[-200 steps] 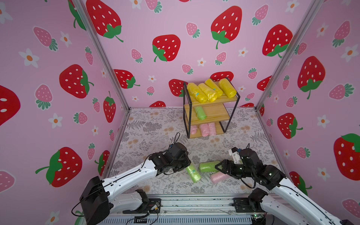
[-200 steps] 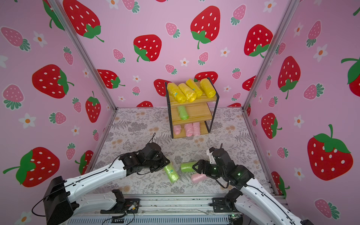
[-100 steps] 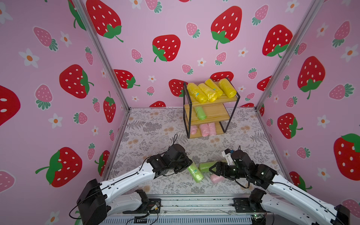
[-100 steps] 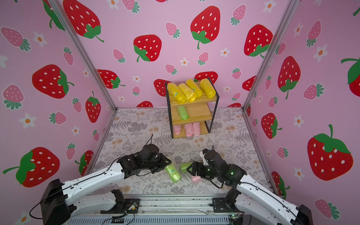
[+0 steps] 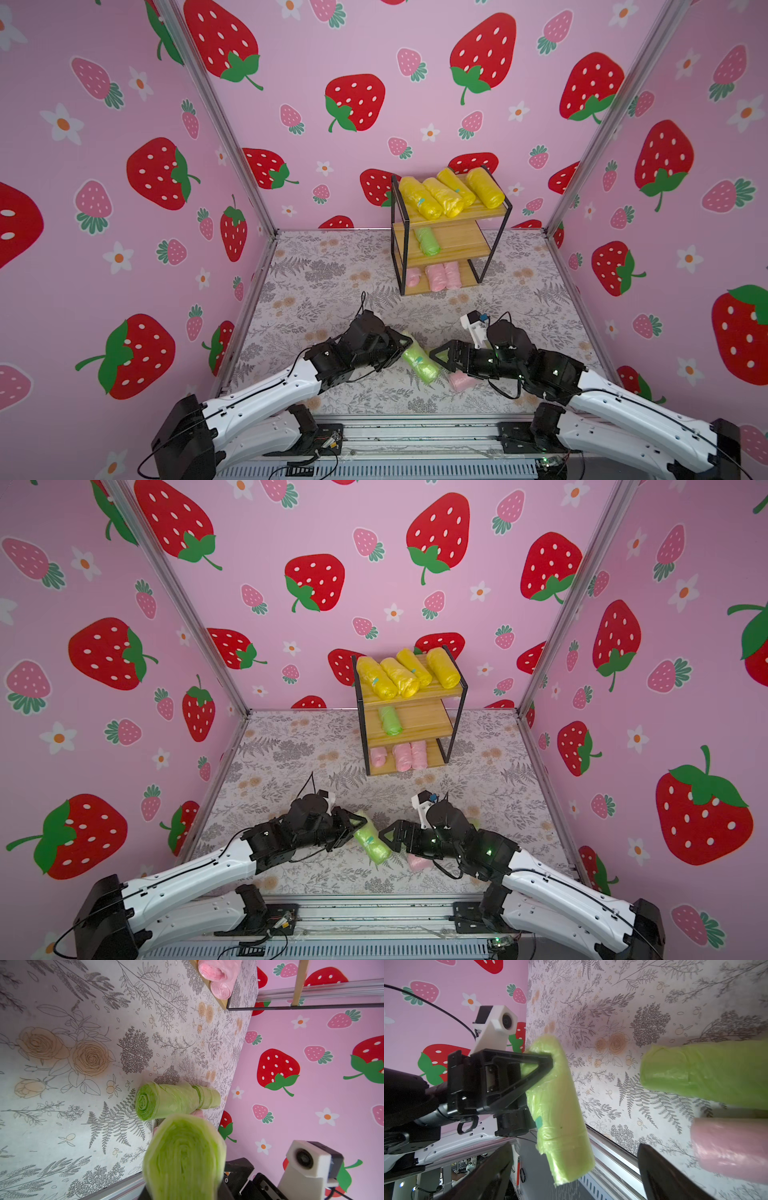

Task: Sort the rolls of trash bags by color and place them on the shelf
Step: Pick up the roll of trash bags from the center of the board.

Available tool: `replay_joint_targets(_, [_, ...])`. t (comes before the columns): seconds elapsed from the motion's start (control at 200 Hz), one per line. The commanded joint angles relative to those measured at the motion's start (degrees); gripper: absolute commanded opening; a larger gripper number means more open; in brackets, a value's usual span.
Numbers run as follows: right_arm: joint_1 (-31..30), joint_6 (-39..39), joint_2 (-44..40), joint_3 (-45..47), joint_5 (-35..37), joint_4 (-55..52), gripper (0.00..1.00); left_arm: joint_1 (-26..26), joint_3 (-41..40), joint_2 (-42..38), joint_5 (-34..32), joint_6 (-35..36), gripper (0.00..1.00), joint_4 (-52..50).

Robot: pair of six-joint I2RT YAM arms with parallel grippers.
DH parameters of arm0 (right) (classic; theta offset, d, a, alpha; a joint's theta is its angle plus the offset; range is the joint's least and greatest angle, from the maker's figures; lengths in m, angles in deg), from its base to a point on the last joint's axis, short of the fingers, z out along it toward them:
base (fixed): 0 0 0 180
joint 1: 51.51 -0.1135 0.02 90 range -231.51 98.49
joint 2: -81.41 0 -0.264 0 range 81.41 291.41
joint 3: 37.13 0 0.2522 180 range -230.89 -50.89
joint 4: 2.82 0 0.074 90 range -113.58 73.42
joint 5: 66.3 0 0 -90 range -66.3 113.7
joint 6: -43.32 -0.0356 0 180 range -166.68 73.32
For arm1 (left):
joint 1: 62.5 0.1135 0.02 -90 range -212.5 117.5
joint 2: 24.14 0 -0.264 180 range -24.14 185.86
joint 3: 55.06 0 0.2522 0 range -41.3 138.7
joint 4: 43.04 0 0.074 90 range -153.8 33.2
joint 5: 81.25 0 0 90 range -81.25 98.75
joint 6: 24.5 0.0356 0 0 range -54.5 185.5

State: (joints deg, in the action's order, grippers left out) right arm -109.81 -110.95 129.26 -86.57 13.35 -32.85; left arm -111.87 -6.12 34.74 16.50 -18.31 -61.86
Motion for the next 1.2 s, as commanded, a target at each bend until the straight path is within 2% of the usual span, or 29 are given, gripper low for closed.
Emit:
replay_joint_targets(0.0, [-3.29,-2.82,3.28,1.25,3.23,9.25,0.99,-0.03,0.0,-2.0,-1.65,-2.17,0.0,5.24])
replay_joint_targets(0.13, [-6.95,-2.08,8.76,-1.07,4.17,10.56,0.99,0.05,-1.15,-3.34,-2.91,-3.27,0.0,4.97])
replay_joint_targets(0.285, [-9.49,-2.15,10.33,-1.41,6.22,11.15,0.98,0.03,-1.46,-4.13,-3.44,-4.06,0.0,3.62])
replay_joint_targets(0.495, [-10.6,-3.76,5.67,1.47,10.74,12.16,0.89,0.05,-0.31,-3.58,-3.18,-3.63,0.0,2.69])
replay_joint_targets(0.615, [-10.6,-4.44,2.66,3.22,11.36,14.09,0.8,0.01,-0.02,-3.16,-2.91,-3.57,0.0,2.41])
replay_joint_targets(0.705, [-10.6,-4.51,2.89,3.23,10.39,14.77,0.75,0.01,-0.02,-2.93,-2.83,-3.6,0.0,2.51])
replay_joint_targets(0.955, [-11.29,-5.6,6.42,3.0,8.41,17.2,0.7,0.05,0.19,-3.32,-3.18,-3.3,0.0,1.51])
replay_joint_targets(1.116, [-11.65,-6.5,6.88,3.51,8.76,17.37,0.53,0.05,0.16,-3.68,-3.16,-2.95,0.0,0.38])
replay_joint_targets(1.191, [-11.61,-7.06,6.5,4.01,9.09,17.57,0.36,0.04,0.08,-4.02,-3.43,-2.94,0.0,-0.07])
